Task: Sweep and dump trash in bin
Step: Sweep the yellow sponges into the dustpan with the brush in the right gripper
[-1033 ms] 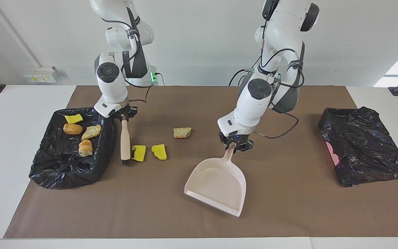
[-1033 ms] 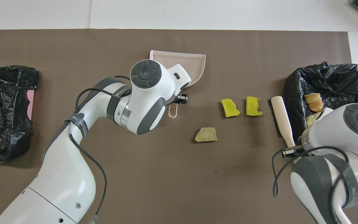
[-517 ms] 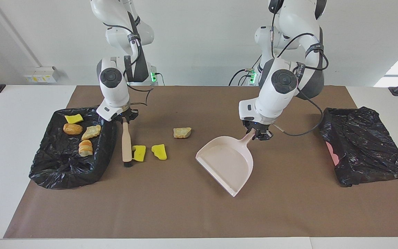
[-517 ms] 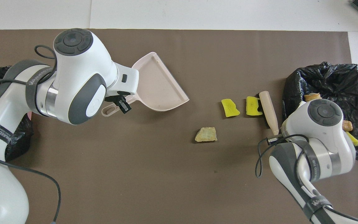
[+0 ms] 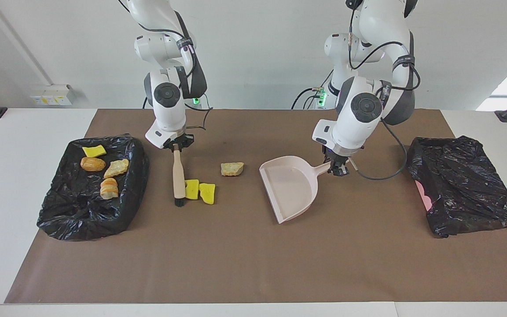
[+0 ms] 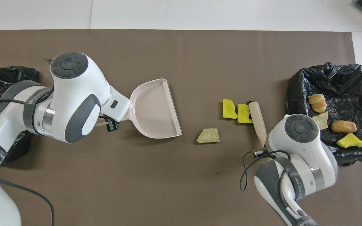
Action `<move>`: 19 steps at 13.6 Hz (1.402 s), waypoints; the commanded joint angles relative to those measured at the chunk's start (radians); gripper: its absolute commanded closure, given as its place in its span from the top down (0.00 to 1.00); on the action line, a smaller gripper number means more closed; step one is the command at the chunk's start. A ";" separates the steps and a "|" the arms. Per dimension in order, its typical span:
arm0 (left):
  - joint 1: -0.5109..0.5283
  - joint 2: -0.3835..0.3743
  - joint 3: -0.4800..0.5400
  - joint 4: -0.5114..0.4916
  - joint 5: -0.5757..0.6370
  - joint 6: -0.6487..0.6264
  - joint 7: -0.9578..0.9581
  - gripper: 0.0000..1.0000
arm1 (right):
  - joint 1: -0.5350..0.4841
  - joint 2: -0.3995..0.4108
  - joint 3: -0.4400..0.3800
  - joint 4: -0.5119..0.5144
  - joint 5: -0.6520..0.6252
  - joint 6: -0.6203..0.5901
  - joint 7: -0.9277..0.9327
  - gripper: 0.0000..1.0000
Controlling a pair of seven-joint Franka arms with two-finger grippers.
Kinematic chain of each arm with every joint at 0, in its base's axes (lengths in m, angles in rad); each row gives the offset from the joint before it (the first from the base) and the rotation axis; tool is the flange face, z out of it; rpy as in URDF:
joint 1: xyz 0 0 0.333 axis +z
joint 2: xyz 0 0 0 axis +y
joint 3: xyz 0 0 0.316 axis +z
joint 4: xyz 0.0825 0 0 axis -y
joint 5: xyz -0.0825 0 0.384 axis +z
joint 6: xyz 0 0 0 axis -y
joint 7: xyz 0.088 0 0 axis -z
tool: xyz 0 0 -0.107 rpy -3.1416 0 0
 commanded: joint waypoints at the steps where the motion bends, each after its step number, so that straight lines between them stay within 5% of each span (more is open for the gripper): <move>1: 0.002 -0.130 0.001 -0.196 0.015 0.113 0.026 0.00 | 0.033 -0.106 0.003 -0.129 0.028 0.019 0.029 0.00; 7: 0.002 -0.141 0.001 -0.256 0.012 0.167 0.004 0.00 | 0.124 -0.081 0.006 -0.097 0.115 0.054 0.140 0.00; 12: -0.040 -0.118 -0.001 -0.274 0.005 0.236 -0.092 0.00 | 0.256 0.084 0.010 0.050 0.131 0.062 0.308 0.00; 19: -0.044 -0.118 -0.002 -0.282 -0.008 0.264 -0.145 0.00 | 0.439 0.296 0.010 0.361 0.351 0.039 0.394 0.00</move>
